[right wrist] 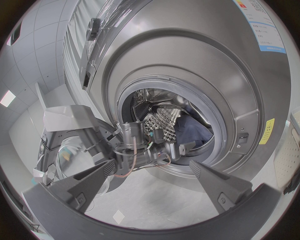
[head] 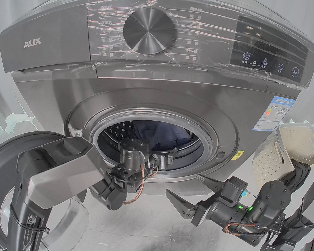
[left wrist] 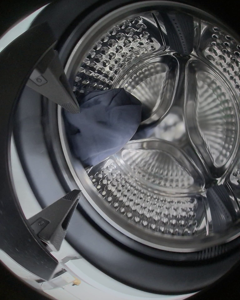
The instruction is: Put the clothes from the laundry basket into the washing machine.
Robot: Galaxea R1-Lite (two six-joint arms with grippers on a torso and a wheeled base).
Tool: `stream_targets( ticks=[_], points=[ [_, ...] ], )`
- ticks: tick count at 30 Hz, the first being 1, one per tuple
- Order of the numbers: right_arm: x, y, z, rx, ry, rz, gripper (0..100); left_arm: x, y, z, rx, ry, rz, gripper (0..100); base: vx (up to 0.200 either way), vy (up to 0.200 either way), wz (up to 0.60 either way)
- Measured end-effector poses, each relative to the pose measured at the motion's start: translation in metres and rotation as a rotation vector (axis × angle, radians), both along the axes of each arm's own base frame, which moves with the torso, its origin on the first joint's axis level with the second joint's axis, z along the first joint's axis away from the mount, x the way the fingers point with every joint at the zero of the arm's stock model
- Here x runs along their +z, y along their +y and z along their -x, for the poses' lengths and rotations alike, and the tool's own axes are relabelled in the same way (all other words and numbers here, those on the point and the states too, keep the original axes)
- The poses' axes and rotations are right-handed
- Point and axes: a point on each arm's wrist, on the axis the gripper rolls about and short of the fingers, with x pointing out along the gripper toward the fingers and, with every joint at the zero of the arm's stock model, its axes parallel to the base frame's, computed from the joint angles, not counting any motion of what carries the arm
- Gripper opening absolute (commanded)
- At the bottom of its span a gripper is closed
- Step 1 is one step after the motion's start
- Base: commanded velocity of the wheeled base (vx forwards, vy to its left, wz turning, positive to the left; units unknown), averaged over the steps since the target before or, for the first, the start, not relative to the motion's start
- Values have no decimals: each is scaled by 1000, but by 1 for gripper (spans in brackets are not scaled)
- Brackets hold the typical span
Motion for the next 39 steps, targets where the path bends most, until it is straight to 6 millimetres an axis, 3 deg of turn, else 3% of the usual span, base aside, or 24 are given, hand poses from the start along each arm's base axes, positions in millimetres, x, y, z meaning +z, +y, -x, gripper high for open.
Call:
stream_targets(
  ticks=[10,22,31,39],
  points=[
    [0,-9,1,-11,8,4,100,8,14,82,-123,24,-28,100,0,0,0],
    [-3,-27,-1,-68,27,26,100,36,53,170,-217,9,-20,100,0,0,0],
    [-6,-60,2,-160,59,56,100,54,79,205,-190,-13,-13,100,0,0,0],
    [8,-95,19,-241,32,32,100,72,98,222,-171,-57,29,100,-100,0,0]
  ],
)
